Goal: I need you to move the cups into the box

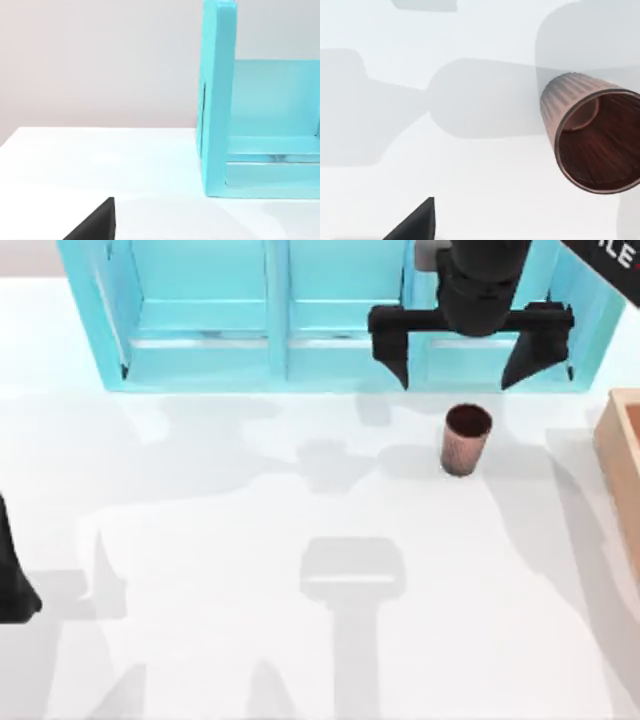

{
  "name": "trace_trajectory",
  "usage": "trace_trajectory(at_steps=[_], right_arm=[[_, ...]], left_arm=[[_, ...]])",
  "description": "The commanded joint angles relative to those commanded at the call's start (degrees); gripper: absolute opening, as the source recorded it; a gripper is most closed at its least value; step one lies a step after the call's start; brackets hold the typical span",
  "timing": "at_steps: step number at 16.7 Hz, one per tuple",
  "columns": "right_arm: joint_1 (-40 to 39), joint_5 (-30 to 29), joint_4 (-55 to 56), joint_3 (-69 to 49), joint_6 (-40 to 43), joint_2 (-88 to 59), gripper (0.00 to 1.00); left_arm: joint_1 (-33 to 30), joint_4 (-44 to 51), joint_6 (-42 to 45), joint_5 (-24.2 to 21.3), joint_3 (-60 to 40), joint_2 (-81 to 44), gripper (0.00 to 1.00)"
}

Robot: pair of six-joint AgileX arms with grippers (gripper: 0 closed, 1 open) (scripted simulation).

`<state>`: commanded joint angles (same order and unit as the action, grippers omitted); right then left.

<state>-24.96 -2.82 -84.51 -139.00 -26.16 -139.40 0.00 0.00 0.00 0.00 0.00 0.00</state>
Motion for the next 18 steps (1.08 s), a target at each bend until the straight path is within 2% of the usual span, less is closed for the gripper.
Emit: trace_trajectory(at_steps=[7, 13, 18], right_arm=[[0.0, 0.0, 17.3, 17.5, 0.1, 0.2, 1.00], [0.2, 0.0, 19.1, 19.3, 0.2, 0.2, 1.00], [0.2, 0.0, 19.1, 19.3, 0.2, 0.2, 0.62]], left_arm=[[0.0, 0.0, 0.0, 0.0, 0.0, 0.0, 1.00], [0.0, 0.0, 0.0, 0.0, 0.0, 0.0, 1.00], [0.0, 0.0, 0.0, 0.0, 0.0, 0.0, 1.00]])
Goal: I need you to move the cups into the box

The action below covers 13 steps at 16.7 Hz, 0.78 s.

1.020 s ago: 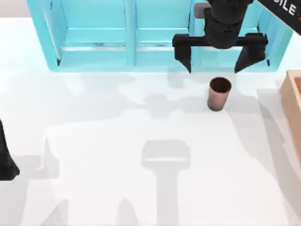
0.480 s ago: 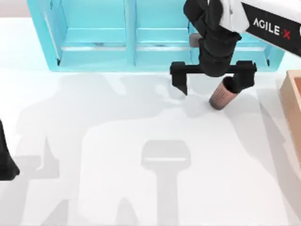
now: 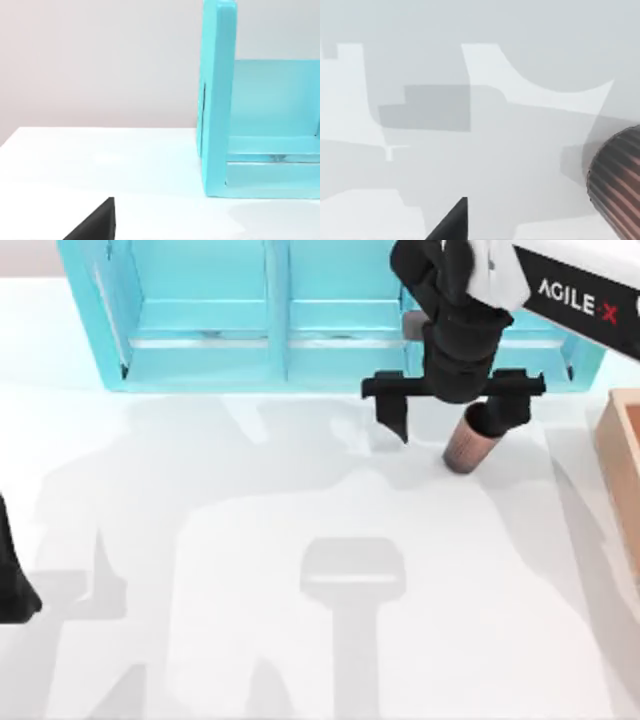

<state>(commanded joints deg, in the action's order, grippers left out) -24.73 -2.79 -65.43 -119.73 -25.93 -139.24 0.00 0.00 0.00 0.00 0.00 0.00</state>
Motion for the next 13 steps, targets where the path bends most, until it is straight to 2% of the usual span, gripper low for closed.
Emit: trace_trajectory(at_steps=[8, 13], right_arm=[[0.0, 0.0, 0.0, 0.0, 0.0, 0.0, 0.02], [0.0, 0.0, 0.0, 0.0, 0.0, 0.0, 0.00]], left_arm=[[0.0, 0.0, 0.0, 0.0, 0.0, 0.0, 1.00], [0.0, 0.0, 0.0, 0.0, 0.0, 0.0, 1.00]])
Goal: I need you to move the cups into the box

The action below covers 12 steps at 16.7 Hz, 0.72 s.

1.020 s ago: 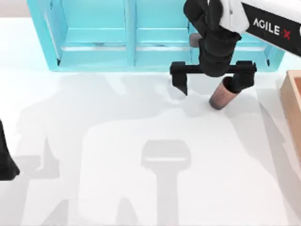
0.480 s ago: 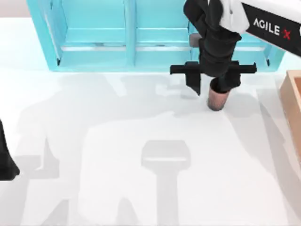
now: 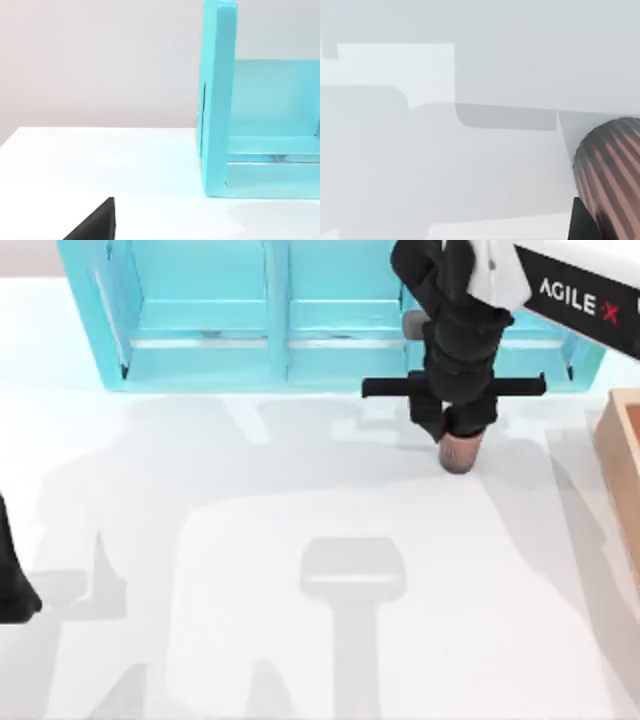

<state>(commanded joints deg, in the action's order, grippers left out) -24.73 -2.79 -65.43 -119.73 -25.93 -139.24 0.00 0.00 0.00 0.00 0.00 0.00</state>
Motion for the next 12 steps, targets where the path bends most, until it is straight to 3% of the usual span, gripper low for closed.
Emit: trace_trajectory(at_steps=[6, 12], right_arm=[[0.3, 0.4, -0.8, -0.1, -0.2, 0.9, 0.00], [5.3, 2.8, -10.5, 0.7, 2.1, 6.0, 0.00]], left_arm=[[0.0, 0.0, 0.0, 0.0, 0.0, 0.0, 1.00], [0.0, 0.0, 0.0, 0.0, 0.0, 0.0, 1.00]])
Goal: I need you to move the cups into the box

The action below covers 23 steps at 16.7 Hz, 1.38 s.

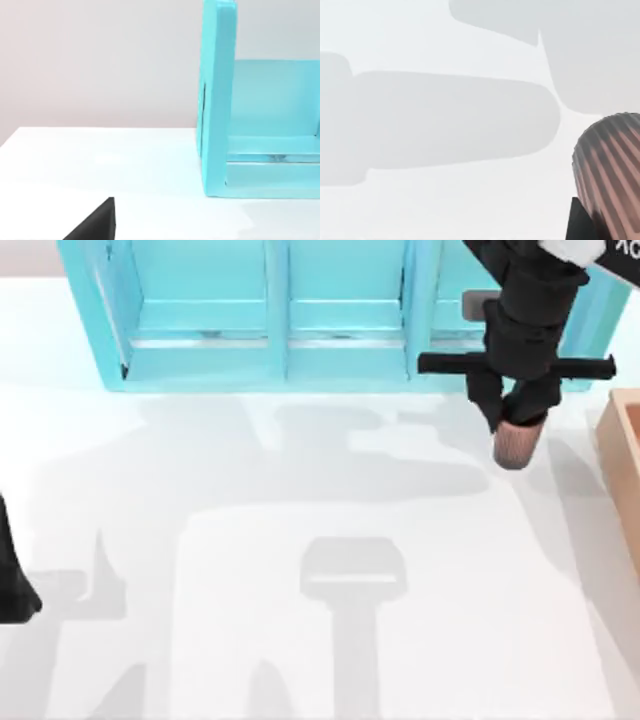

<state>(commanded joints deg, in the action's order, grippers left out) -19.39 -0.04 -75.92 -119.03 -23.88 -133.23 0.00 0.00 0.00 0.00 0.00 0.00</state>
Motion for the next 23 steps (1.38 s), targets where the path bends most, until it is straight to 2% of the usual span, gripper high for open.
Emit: trace_trajectory(at_steps=[7, 13, 17, 23], right_arm=[[6.0, -1.5, -4.6, -5.8, 9.3, 3.9, 0.00], [6.7, -1.4, -4.7, -5.3, 10.3, 4.7, 0.00], [13.7, 0.0, -5.4, 1.1, 17.4, 12.3, 0.00], [30.0, 2.1, -6.1, 18.7, 33.6, 27.0, 0.00]], left_arm=[[0.0, 0.0, 0.0, 0.0, 0.0, 0.0, 1.00], [0.0, 0.0, 0.0, 0.0, 0.0, 0.0, 1.00], [0.0, 0.0, 0.0, 0.0, 0.0, 0.0, 1.00], [0.0, 0.0, 0.0, 0.0, 0.0, 0.0, 1.00]])
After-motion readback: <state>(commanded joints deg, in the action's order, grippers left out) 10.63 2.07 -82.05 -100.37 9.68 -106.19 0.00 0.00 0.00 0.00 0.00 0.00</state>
